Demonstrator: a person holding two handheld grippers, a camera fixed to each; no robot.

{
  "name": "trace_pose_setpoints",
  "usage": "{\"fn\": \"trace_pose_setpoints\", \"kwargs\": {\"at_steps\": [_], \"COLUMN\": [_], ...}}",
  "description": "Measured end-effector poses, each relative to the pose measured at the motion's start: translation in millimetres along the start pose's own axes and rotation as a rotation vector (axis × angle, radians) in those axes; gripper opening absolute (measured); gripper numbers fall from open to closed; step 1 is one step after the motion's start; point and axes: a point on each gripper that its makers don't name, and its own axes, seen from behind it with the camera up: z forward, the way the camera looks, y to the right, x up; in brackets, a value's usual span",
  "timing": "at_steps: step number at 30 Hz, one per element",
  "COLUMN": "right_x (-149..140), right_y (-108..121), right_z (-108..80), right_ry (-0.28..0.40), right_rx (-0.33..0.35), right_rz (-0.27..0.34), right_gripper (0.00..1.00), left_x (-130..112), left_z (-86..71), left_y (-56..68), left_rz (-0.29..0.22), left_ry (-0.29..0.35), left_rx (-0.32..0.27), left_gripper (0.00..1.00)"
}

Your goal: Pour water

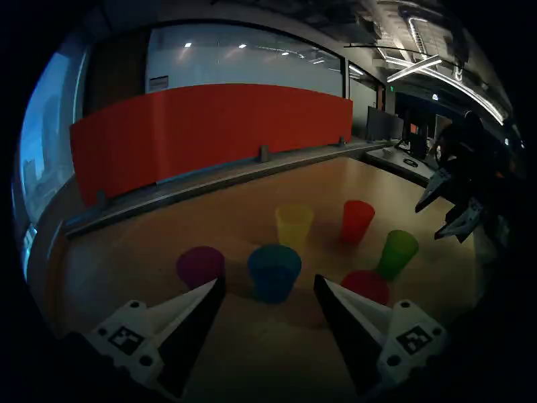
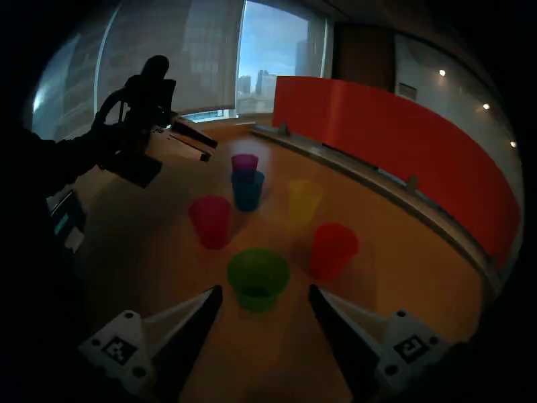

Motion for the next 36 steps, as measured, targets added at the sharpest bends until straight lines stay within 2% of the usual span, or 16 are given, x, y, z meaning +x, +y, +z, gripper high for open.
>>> {"fn": "trace_pose_setpoints", "kwargs": {"at_steps": [11, 23, 29, 36], "right_x": [-14, -29, -25, -19], "right_y": [2, -4, -7, -11], "right_z": [18.8, 54.1, 71.5, 82.6], "right_ry": [-0.025, -0.066, -0.06, -0.044], "right_rx": [-0.004, 0.027, 0.046, 0.066], "right_rz": [-0.002, -0.028, -0.024, -0.013], "right_gripper": [0.99, 0.99, 0.99, 0.99], "left_x": [-4, -10, -12, -14], "left_z": [2.6, 6.8, 8.3, 10.8], "left_y": [1.2, -0.4, -3.4, -6.1], "left_rz": [-0.003, 0.002, -0.005, -0.003], "left_ry": [-0.001, -0.009, -0.015, -0.019], "left_rx": [-0.004, 0.004, 0.006, 0.009], "left_gripper": [0.97, 0.97, 0.97, 0.97]}}
